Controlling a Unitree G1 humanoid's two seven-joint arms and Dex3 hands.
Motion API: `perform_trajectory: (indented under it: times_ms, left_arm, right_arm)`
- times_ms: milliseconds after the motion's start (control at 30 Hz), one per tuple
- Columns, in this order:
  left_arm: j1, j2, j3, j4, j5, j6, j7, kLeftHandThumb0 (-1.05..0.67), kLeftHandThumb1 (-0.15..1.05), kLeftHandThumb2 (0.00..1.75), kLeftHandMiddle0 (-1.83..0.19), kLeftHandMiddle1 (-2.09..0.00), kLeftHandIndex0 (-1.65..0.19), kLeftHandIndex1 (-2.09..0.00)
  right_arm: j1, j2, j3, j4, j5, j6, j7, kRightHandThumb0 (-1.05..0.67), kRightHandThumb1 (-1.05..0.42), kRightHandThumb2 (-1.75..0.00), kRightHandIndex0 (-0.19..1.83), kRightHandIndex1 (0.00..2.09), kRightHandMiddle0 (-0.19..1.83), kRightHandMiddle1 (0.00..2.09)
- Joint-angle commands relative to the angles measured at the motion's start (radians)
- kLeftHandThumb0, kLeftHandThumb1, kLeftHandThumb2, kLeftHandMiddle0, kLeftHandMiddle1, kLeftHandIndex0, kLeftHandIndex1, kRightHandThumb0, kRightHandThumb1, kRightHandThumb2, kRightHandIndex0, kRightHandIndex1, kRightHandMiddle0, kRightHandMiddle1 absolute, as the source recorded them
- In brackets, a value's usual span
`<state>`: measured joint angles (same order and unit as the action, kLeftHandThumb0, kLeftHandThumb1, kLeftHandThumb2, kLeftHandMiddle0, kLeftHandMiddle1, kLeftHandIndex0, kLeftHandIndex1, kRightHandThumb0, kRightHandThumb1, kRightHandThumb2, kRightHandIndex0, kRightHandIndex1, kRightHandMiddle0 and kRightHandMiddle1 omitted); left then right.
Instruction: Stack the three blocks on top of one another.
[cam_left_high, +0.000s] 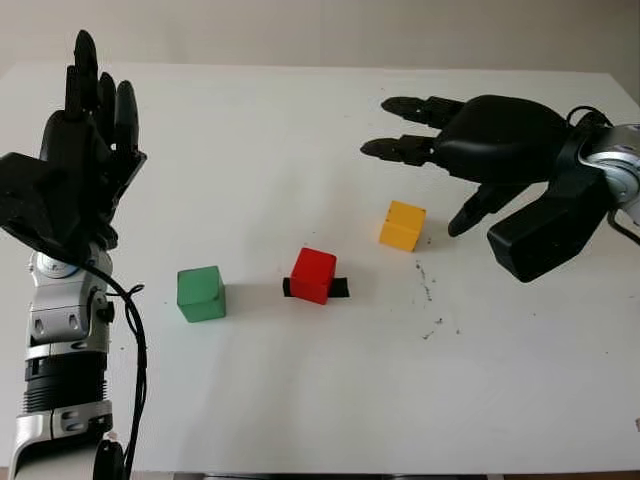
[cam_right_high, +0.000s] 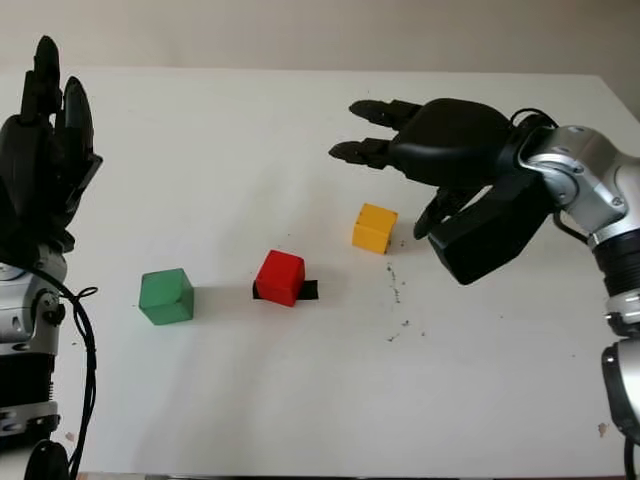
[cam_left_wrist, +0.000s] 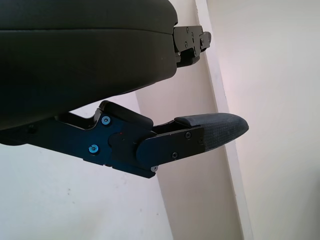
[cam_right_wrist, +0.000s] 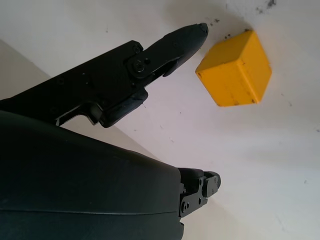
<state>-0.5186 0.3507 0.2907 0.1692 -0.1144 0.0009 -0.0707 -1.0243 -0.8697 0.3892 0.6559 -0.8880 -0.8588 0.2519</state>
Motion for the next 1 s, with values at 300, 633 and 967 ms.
perform_trajectory:
  times_ms: [300,633,967]
  left_arm:
    - [-0.007,0.002,-0.008,-0.004,-0.009,-0.013,-0.006,-0.65,1.05,0.63,0.09,-0.05,0.13,-0.05]
    - [0.001,0.002,-0.02,-0.018,0.017,-0.027,0.015,-0.64,1.05,0.64,0.09,-0.05,0.12,-0.05]
    - [0.004,0.001,-0.02,-0.021,0.023,-0.029,0.02,-0.66,1.05,0.62,0.07,-0.06,0.12,-0.05]
  right_arm:
    - [-0.08,0.018,0.128,0.147,-0.152,-0.065,-0.219,-0.5,-0.81,-0.06,-0.02,0.06,0.29,0.12]
    - [-0.111,0.071,0.218,0.241,-0.219,-0.038,-0.329,-0.54,-0.87,-0.05,-0.05,0.05,0.28,0.1]
    - [-0.109,0.107,0.246,0.319,-0.21,-0.061,-0.459,-0.46,-0.93,-0.07,0.04,0.08,0.45,0.17]
